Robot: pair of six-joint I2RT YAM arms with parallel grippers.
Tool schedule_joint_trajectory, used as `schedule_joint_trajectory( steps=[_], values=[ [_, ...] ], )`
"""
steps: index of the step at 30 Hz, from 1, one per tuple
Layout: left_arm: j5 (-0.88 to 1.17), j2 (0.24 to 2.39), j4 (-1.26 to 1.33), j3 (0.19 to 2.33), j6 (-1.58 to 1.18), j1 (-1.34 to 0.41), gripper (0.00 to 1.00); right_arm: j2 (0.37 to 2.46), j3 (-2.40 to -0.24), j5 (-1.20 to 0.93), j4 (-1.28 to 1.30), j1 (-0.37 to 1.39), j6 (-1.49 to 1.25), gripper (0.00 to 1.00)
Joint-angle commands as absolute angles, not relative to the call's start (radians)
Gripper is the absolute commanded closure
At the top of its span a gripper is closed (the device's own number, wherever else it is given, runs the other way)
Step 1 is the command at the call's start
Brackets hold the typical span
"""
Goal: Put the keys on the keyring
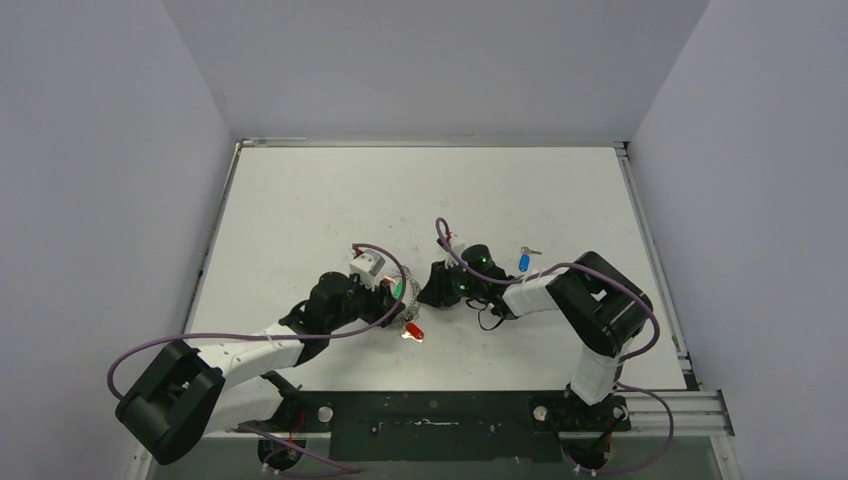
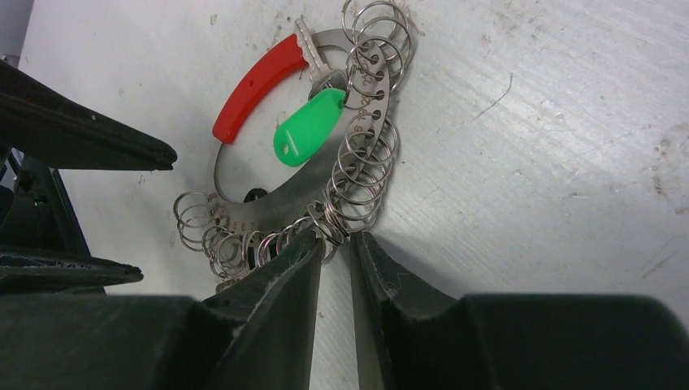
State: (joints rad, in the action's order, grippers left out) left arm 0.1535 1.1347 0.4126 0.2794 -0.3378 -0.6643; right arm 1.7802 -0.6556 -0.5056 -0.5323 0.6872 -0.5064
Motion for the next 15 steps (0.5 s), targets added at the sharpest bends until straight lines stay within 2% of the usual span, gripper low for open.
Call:
schedule_joint_trajectory(
  steps=[1, 9, 15],
  values=[
    [0.215, 1.150, 0.499, 0.328, -0.350, -0.647, 0.52, 1.816, -0.658, -0.532, -0.669, 0.682, -0.563, 0.79],
    [0.219, 1.146, 0.499, 0.328, -0.347, -0.624, 0.51, 1.851, -0.655, -0.567, -0.742, 0.681, -0.583, 0.82],
    [0.229, 1.157, 0.518, 0.318, -0.335, -0.604, 0.51, 1.834, -0.642, -0.592, -0.739, 0.681, -0.532, 1.00]
  ],
)
